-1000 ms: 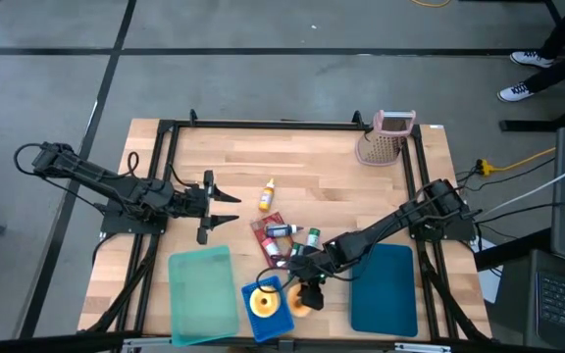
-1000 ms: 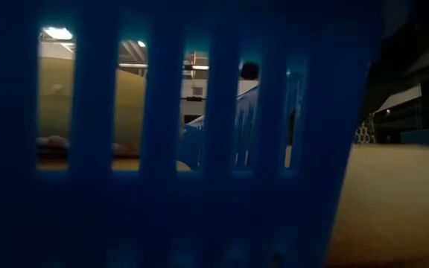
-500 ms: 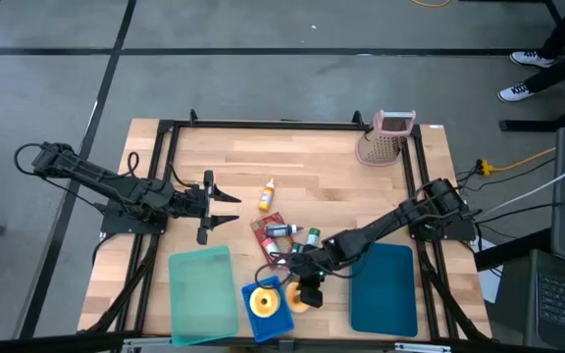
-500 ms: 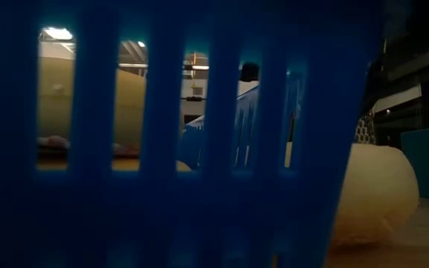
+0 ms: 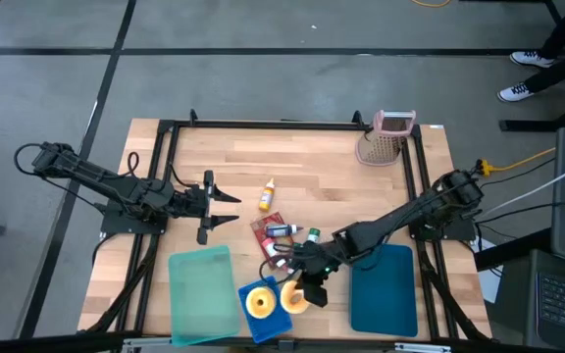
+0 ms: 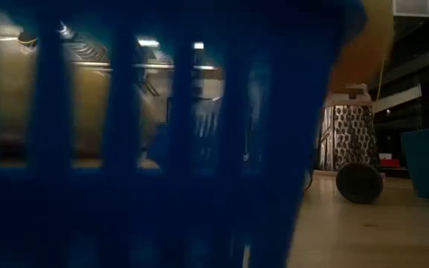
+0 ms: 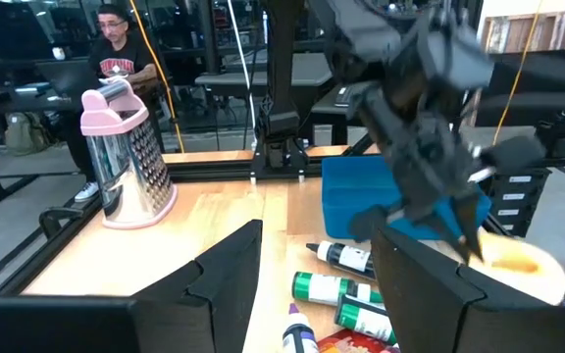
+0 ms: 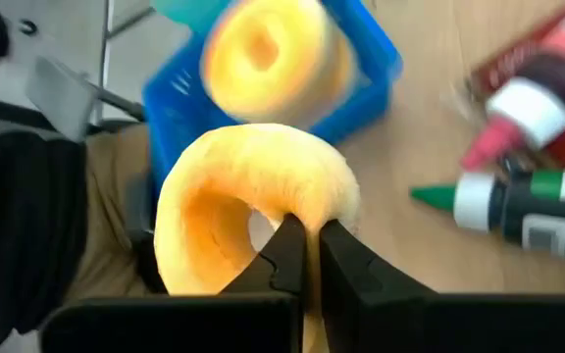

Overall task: Pick & Place Food Item
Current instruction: Put the donut into the blue bin

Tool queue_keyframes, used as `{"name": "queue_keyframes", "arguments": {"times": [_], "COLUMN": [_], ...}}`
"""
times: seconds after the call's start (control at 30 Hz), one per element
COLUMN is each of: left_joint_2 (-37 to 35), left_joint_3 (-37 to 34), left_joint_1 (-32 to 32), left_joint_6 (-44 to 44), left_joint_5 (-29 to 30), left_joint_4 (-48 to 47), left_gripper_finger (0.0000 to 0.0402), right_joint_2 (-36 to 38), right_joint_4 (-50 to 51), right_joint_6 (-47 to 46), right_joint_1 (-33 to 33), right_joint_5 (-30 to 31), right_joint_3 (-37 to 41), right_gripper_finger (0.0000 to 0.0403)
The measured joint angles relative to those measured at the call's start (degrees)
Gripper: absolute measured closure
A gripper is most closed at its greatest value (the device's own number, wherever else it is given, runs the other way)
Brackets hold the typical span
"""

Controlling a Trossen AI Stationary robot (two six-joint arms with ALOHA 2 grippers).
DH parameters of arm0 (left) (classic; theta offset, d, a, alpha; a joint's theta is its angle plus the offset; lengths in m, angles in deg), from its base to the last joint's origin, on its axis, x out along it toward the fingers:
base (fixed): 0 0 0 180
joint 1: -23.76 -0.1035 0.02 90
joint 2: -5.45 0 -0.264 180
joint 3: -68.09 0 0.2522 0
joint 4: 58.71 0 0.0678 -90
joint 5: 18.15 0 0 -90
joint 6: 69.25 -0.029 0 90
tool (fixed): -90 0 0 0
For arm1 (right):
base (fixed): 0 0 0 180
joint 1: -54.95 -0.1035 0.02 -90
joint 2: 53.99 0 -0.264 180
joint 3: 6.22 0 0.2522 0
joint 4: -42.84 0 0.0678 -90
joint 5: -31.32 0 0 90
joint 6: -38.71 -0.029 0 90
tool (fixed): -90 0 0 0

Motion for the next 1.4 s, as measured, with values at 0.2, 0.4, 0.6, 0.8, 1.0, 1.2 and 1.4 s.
{"name": "queue_keyframes", "arguments": {"times": [0.2, 0.4, 0.6, 0.8, 1.0, 1.2, 1.4], "left_joint_2": [0.0, 0.0, 0.0, 0.0, 0.0, 0.0, 0.0], "left_joint_3": [0.0, 0.0, 0.0, 0.0, 0.0, 0.0, 0.0], "left_joint_1": [0.0, 0.0, 0.0, 0.0, 0.0, 0.0, 0.0], "left_joint_6": [-0.2, -0.2, -0.2, -0.1, -0.4, -0.5, -0.6], "left_joint_5": [0.0, 0.0, 0.0, 0.0, 0.0, 0.1, 0.1], "left_joint_4": [0.3, 0.3, 0.3, 0.0, 0.1, 0.3, 0.5], "left_gripper_finger": [0.0213, 0.0213, 0.0213, 0.0213, 0.0213, 0.0213, 0.0213], "right_joint_2": [1.6, 1.4, -1.2, -6.1, -7.2, -7.3, -10.7], "right_joint_4": [2.9, 2.2, -2.2, -9.6, -13.4, -18.2, -18.3], "right_joint_6": [3.1, 5.7, 7.4, 7.8, 7.0, 7.2, 8.4], "right_joint_1": [-0.3, 0.5, 2.3, 4.0, 4.3, 4.2, 4.3], "right_joint_5": [2.3, 5.4, 5.9, 0.4, -0.9, -2.5, -2.7], "right_joint_3": [-3.2, -4.0, -4.1, -4.1, -4.1, -5.0, -8.5], "right_gripper_finger": [0.0392, 0.0392, 0.0393, 0.0393, 0.0393, 0.0393, 0.0393]}}
